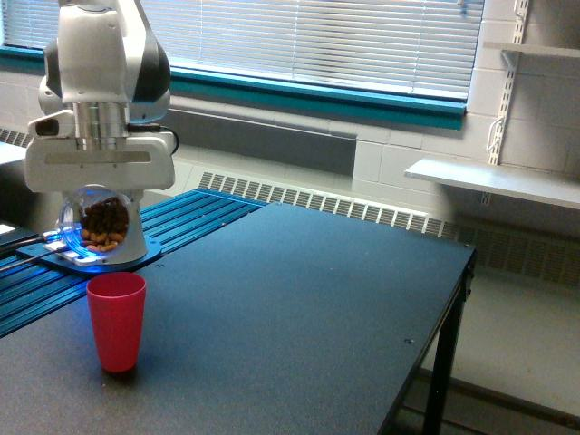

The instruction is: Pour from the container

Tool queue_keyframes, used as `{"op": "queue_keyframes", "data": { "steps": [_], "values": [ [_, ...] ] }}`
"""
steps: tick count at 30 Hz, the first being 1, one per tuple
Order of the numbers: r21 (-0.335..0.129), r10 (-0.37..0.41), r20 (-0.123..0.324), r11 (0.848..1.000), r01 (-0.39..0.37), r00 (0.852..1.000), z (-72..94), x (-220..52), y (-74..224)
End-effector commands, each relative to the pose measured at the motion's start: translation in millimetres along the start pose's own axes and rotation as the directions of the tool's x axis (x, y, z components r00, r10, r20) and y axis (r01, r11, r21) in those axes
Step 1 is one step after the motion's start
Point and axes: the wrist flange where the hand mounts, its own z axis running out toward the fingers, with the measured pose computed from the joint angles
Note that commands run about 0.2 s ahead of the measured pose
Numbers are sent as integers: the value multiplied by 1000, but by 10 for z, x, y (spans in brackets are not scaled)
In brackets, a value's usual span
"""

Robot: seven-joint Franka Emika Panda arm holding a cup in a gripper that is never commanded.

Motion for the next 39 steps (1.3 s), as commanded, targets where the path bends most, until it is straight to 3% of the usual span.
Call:
{"op": "queue_keyframes", "data": {
  "steps": [1,15,20,27,39],
  "values": [
    [0,-50,12,999,50,999,39,-59,-88],
    [-22,4,11,1000,-3,1000,81,-49,16],
    [-10,24,14,1000,-24,1000,56,-56,61],
    [15,50,50,999,-51,998,37,-84,95],
    [0,57,79,998,-57,995,63,-129,58]
  ]
}}
